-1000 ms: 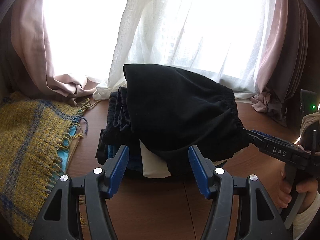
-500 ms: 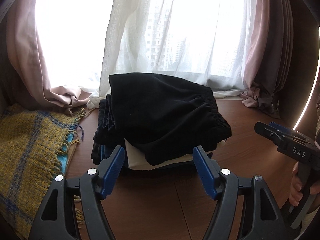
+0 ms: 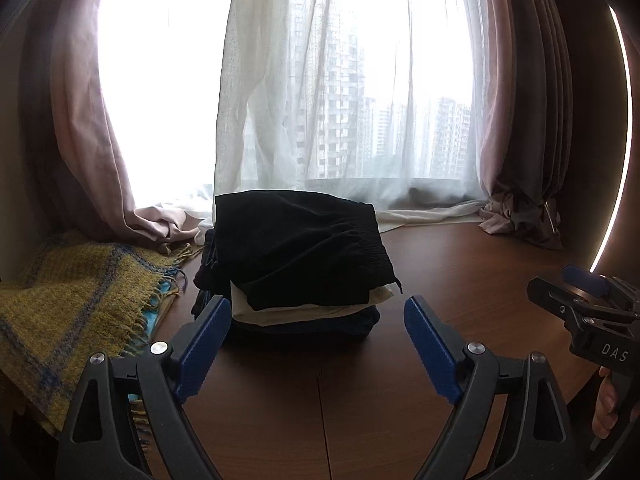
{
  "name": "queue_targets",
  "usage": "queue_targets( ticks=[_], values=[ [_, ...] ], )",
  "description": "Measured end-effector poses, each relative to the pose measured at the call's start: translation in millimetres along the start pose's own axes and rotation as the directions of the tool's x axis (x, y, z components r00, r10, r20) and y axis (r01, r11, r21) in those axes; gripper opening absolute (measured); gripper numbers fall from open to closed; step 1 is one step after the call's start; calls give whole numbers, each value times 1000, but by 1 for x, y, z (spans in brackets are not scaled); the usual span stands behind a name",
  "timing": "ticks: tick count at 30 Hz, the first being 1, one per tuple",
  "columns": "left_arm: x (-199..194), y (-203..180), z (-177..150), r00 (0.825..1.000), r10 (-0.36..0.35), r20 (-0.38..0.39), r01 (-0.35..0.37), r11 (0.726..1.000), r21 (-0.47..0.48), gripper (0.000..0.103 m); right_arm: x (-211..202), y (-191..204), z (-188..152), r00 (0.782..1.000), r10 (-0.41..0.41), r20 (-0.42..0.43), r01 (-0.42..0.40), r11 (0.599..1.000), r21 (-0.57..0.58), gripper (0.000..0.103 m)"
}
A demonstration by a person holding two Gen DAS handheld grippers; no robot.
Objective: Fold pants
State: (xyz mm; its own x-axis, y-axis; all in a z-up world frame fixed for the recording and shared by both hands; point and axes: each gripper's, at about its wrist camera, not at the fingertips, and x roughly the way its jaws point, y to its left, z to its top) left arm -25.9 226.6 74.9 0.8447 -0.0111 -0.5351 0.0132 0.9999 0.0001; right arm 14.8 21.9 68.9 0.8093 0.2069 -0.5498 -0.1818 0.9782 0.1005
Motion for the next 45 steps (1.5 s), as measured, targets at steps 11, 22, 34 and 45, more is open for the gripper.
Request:
queue_targets(
  ticks=[11, 22, 34, 45],
  values=[
    [-47, -41, -32, 999, 33, -16, -33, 999, 19, 89, -54, -13, -30, 1000, 29, 6, -29, 998, -54, 83],
    [-78, -58, -49, 998, 56, -21, -56, 998, 13, 89, -91, -21, -52, 998, 53, 20, -52, 997, -61, 83],
    [-91, -74, -53, 998, 58, -19, -57, 998, 22, 92, -108, -30, -60, 998, 56, 33, -54, 997, -61, 83],
    [-96, -80, -53, 998, 56, -16, -56, 998, 21, 95, -113, -36, -64, 998, 49, 34, -47, 998, -52, 83]
  ],
)
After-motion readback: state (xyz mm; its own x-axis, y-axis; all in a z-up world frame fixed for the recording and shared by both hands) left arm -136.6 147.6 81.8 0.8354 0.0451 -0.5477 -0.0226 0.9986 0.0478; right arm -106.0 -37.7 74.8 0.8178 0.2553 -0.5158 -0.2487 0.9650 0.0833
